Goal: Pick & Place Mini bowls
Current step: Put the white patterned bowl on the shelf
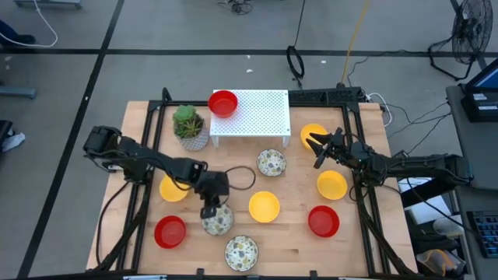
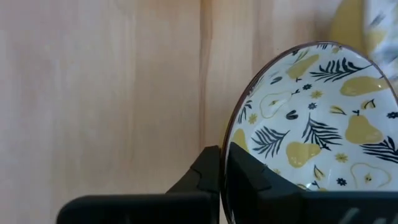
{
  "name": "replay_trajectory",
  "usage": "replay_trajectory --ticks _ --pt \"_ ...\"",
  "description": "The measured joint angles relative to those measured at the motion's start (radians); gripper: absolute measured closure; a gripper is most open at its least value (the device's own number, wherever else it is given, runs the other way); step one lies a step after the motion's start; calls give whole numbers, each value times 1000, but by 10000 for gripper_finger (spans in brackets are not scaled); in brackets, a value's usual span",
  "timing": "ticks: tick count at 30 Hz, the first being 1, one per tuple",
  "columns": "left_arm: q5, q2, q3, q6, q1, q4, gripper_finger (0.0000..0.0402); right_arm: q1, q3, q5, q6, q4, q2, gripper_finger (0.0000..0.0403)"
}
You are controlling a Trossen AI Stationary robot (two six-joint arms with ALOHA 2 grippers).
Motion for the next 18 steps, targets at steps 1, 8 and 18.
replay_trajectory --ticks 1,8,18 --pt "5 -12 13 0 12 -11 388 0 0 0 0 0 0 280" --pt "8 -51 181 141 130 -89 391 0 0 0 0 2 0 280" --pt "-244 -34 569 538 364 -346 377 0 0 0 0 8 0 280"
